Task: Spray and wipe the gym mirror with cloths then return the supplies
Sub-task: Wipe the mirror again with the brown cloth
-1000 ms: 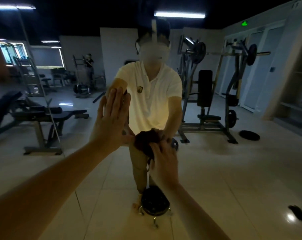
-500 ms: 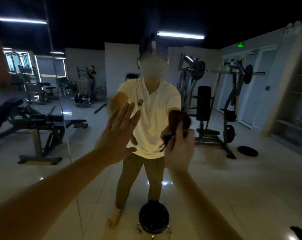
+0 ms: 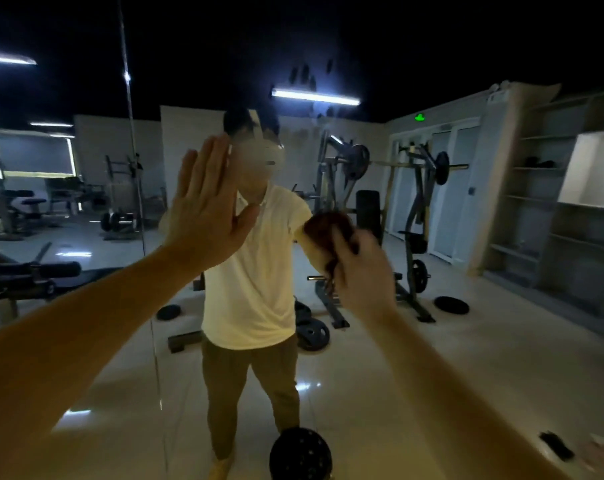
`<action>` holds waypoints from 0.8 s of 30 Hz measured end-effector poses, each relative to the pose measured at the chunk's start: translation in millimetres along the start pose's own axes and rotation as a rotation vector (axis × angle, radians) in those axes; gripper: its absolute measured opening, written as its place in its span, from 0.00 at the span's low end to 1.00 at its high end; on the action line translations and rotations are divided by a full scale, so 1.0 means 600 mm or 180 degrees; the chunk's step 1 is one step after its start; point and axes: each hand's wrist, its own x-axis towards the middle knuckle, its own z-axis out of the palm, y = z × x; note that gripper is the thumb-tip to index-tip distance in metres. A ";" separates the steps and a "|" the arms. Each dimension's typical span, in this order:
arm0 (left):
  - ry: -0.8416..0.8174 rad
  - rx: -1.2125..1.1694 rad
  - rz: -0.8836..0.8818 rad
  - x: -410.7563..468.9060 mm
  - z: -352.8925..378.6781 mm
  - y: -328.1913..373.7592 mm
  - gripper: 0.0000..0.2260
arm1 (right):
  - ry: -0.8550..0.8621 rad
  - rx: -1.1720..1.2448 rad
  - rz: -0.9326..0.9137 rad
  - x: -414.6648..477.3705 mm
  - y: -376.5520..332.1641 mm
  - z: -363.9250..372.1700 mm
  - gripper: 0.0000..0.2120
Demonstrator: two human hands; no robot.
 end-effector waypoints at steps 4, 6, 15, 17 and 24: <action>0.0101 0.0106 0.0015 0.021 0.022 -0.016 0.39 | 0.0792 -0.0379 0.0886 0.114 0.075 -0.043 0.27; 0.0209 0.0172 0.0072 0.020 0.032 -0.017 0.40 | 0.1065 -0.0367 0.1443 0.145 0.076 -0.031 0.28; 0.0287 0.0199 0.0116 0.013 0.039 -0.018 0.39 | 0.0790 -0.0024 -0.0881 0.090 -0.123 0.100 0.24; 0.0274 0.0222 0.0105 0.013 0.038 -0.017 0.39 | 0.0849 -0.0385 -0.1479 0.125 -0.088 0.071 0.25; 0.0372 0.0183 0.0127 0.014 0.039 -0.017 0.40 | 0.1432 -0.0423 -0.0151 0.363 -0.013 -0.067 0.26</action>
